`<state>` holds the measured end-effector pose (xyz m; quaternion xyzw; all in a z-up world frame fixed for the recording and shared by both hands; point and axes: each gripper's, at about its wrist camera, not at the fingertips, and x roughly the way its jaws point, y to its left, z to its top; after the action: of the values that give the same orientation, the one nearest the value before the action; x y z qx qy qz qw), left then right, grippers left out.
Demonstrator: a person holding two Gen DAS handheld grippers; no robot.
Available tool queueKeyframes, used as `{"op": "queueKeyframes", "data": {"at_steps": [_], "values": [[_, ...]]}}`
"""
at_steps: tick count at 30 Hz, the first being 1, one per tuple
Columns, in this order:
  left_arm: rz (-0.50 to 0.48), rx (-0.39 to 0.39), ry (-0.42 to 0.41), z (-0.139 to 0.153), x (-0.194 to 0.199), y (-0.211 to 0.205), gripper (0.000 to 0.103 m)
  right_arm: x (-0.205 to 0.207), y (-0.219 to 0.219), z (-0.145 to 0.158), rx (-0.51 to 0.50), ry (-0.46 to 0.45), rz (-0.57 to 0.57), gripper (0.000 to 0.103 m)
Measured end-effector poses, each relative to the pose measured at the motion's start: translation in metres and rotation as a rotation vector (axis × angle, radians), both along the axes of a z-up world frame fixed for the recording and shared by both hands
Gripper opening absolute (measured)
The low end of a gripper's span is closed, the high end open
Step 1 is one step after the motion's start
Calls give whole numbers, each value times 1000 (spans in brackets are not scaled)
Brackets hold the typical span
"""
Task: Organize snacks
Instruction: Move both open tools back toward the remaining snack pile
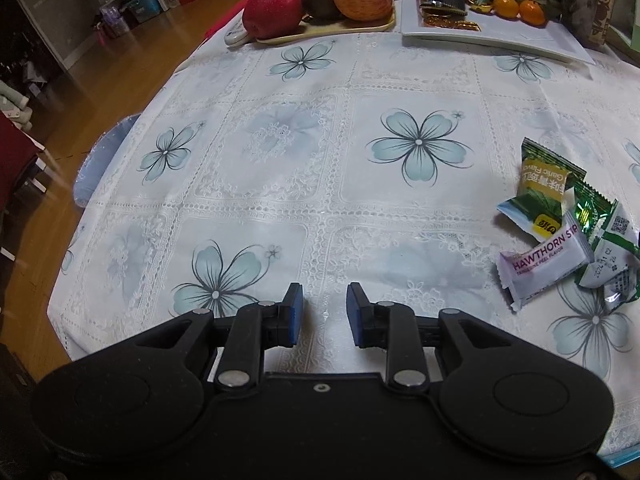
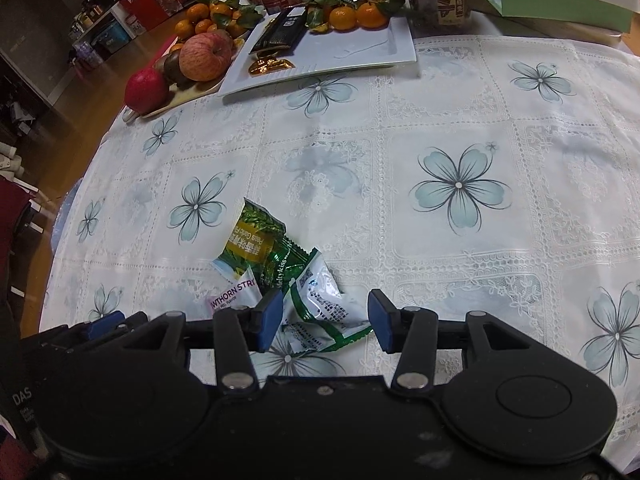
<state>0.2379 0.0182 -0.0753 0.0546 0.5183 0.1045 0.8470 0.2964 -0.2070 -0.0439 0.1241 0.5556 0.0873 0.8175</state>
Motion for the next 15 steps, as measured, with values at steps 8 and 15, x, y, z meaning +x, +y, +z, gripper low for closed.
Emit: {"op": "queueKeyframes", "data": {"at_steps": [8, 15], "values": [[4, 4, -29, 4, -2, -2, 37, 3, 20, -6, -48, 12, 67, 53], [-6, 90, -102, 9, 13, -16, 37, 5, 20, -14, -67, 27, 56, 53]]}}
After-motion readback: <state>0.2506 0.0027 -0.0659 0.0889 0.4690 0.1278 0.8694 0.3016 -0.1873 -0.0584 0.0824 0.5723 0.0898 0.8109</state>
